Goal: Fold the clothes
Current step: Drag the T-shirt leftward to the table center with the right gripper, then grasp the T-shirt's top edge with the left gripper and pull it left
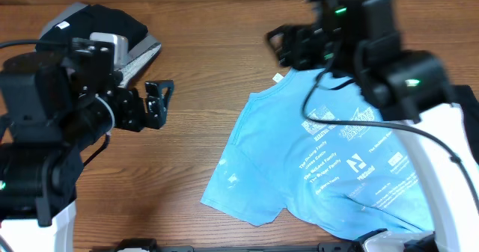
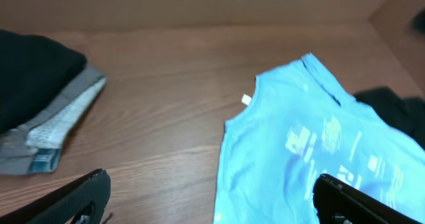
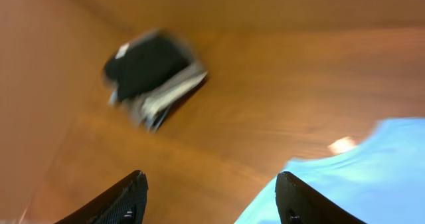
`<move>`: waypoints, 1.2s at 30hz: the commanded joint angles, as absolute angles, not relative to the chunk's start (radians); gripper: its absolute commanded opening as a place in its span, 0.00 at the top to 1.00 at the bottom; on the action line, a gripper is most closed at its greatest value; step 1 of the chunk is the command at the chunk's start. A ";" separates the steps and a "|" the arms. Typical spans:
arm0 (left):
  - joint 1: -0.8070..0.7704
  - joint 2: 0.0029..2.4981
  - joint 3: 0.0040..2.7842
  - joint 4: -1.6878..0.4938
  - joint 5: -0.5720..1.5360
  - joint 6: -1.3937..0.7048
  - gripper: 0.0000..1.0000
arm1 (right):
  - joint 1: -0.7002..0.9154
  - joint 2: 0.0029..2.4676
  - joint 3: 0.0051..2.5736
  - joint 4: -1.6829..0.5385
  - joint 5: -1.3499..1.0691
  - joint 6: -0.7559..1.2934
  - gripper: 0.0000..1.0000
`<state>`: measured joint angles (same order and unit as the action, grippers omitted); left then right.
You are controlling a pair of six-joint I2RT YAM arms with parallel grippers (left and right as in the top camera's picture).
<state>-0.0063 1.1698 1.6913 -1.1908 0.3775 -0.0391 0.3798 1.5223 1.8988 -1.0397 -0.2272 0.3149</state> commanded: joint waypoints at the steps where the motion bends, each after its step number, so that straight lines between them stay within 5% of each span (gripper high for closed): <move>1: -0.100 1.256 1.710 -1.200 0.371 -0.003 0.00 | 0.259 1.480 1.948 -1.074 -0.255 0.368 0.34; 12: -0.355 1.657 1.710 -1.021 0.389 0.012 0.01 | 0.141 1.456 1.948 -1.129 -0.379 0.350 0.36; 14: -0.368 1.738 1.710 -0.994 0.371 0.012 0.11 | 0.141 1.447 1.948 -1.138 -0.377 0.341 0.36; 25: -0.443 2.120 1.710 -0.831 0.329 0.012 0.24 | 0.141 1.436 1.948 -1.222 -0.375 0.322 0.36; 36: -0.550 2.267 1.710 -0.804 0.020 0.011 0.31 | 0.141 1.436 1.948 -1.272 -0.353 0.307 0.37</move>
